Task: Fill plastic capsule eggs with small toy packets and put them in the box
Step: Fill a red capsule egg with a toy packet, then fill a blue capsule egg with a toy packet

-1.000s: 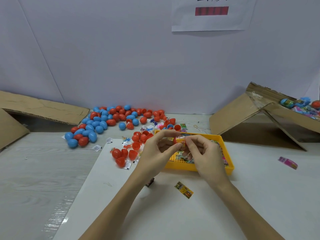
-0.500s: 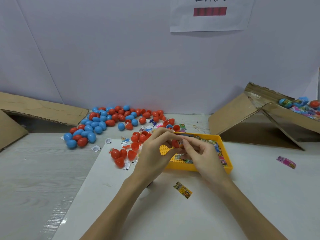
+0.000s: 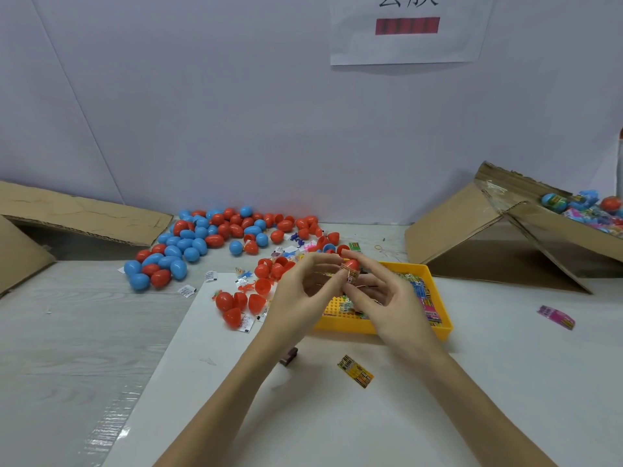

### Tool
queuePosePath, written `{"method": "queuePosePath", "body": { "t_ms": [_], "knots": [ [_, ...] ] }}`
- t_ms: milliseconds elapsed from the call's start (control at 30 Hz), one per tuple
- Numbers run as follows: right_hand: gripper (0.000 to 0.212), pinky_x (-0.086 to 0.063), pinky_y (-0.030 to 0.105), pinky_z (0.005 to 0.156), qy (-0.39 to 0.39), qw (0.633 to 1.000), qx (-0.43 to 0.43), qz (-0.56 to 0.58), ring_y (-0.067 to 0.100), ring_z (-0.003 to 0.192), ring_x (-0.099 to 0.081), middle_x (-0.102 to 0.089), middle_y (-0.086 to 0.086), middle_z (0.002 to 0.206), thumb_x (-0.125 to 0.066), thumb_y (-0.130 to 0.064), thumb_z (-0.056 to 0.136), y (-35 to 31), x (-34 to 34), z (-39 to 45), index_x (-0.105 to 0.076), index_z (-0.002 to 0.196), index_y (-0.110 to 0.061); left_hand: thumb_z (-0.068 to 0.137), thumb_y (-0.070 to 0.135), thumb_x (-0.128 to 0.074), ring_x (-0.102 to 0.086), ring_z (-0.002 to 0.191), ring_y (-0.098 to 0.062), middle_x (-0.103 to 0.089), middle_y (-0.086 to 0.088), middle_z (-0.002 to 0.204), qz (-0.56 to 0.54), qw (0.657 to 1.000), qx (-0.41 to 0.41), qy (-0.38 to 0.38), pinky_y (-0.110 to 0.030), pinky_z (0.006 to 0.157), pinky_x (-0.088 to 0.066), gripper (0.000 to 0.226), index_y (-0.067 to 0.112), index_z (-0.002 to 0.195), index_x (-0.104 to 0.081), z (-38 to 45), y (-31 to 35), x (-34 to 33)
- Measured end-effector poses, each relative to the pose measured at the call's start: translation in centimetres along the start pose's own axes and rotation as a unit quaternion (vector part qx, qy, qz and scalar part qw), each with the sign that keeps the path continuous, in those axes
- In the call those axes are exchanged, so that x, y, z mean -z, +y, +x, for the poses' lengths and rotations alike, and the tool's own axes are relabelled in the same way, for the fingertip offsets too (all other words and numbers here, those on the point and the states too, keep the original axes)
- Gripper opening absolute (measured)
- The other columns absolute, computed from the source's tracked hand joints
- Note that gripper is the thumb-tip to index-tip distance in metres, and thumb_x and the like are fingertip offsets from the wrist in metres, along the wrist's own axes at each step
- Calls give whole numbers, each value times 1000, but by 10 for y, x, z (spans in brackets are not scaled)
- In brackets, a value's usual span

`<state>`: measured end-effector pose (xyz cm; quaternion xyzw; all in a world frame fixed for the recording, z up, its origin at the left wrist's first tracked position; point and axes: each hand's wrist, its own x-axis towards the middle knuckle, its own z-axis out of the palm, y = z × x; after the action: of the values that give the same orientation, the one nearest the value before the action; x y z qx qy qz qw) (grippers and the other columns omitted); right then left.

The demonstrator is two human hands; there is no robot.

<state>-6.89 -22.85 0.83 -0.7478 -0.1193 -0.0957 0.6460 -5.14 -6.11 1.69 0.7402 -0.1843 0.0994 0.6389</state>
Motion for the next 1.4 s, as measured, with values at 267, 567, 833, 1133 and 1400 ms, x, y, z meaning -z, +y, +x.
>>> {"method": "queuePosePath", "body": {
  "t_ms": [267, 567, 833, 1133, 1400],
  "knots": [
    [30, -57, 18, 70, 50, 995, -3, -86, -1, 88, -71, -74, -8, 109, -62, -26, 102, 1, -2, 0, -71, 131, -24, 84, 9, -82, -64, 99, -13, -58, 2, 112, 173, 976, -133, -6, -24, 86, -56, 43, 16, 123, -65, 0, -7, 2],
    [22, -57, 18, 67, 27, 998, -26, -57, 2, 85, -73, -77, -9, 97, -66, -23, 100, 3, 1, 1, -73, 121, -23, 89, 19, -79, -66, 106, -13, -64, 4, 120, 121, 986, -108, -30, -27, 87, -59, 36, 17, 123, -67, 1, -10, 6],
    [22, -60, 22, 68, 29, 998, -49, -37, 14, 87, -78, -81, -5, 95, -70, -15, 97, 1, 14, 10, -73, 119, -10, 95, 23, -71, -65, 109, -10, -63, 8, 122, 146, 982, -120, -19, -22, 87, -57, 34, 21, 128, -67, 2, -15, 6],
    [27, -57, 21, 70, 277, 862, -74, 418, 18, 93, -76, -74, 20, 120, -58, -22, 104, -40, 105, 79, -61, 119, 0, 94, 22, -72, -57, 110, -10, -56, 9, 117, 253, 966, -55, 8, -29, 89, -55, 16, 24, 110, -72, 9, -38, 14],
    [25, -60, 24, 74, 121, 935, -153, 295, 16, 87, -74, -77, 13, 102, -55, -15, 105, 7, 56, 53, -70, 117, 0, 94, 28, -73, -46, 120, -10, -55, 10, 119, 317, 945, -75, -15, -27, 100, -43, 16, 26, 110, -72, 9, -49, 17]
  ]
}}
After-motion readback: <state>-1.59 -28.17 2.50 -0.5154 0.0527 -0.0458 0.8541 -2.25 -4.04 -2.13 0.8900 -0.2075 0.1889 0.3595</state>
